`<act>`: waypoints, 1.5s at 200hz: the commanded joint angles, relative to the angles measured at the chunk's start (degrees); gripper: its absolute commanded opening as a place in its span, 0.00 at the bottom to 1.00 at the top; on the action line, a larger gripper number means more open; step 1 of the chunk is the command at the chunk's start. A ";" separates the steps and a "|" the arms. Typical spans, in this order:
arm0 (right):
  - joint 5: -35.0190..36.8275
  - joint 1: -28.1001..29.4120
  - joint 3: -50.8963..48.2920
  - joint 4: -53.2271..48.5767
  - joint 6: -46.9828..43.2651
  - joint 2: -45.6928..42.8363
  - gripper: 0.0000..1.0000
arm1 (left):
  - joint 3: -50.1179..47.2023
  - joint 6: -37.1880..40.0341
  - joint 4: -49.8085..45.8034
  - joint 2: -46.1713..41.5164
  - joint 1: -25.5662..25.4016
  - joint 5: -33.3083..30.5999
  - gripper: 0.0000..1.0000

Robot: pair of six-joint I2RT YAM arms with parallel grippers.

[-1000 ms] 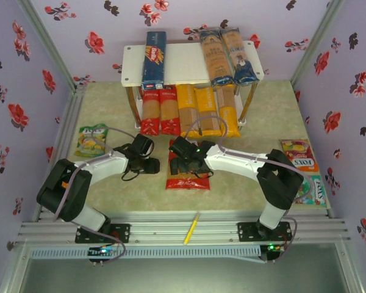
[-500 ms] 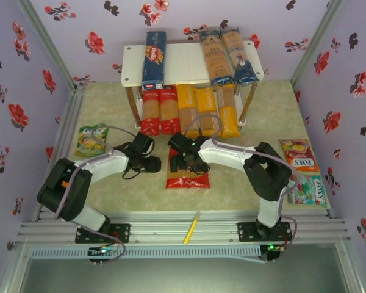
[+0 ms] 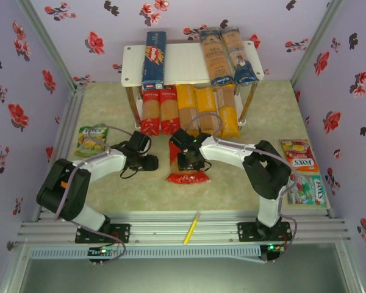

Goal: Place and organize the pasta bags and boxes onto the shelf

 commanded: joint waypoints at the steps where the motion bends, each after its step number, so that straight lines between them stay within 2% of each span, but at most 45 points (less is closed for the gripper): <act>1: -4.19 0.35 -4.52 -6.22 -1.51 4.89 0.19 | 0.86 1.68 -0.89 -1.62 0.75 0.72 0.53; 11: -4.10 0.33 -4.61 -6.49 -1.55 4.51 0.00 | 0.86 1.69 -0.96 -1.66 0.99 0.70 0.52; 58: -3.17 0.45 -4.23 -6.75 -2.84 0.81 0.00 | 0.69 1.94 -1.48 -2.68 2.15 0.88 0.49; 117: 2.58 1.69 -1.63 -6.88 -7.43 -12.28 0.00 | 1.28 2.74 -3.05 -6.25 4.56 1.30 0.49; 196: 8.46 6.21 10.03 -17.60 -12.77 -27.29 0.00 | 2.87 4.32 -6.11 -10.07 8.54 2.07 0.49; 222: 11.12 6.82 14.01 -16.61 -14.70 -33.85 0.00 | 4.33 5.02 -7.42 -11.19 9.77 2.38 0.50; 252: 11.57 6.80 17.69 -10.86 -19.13 -39.04 0.00 | 6.01 4.90 -8.07 -12.26 10.22 3.24 0.50; 300: 11.01 6.84 27.55 -2.82 -29.40 -36.54 0.00 | 8.58 4.58 -9.99 -15.54 10.57 3.83 0.50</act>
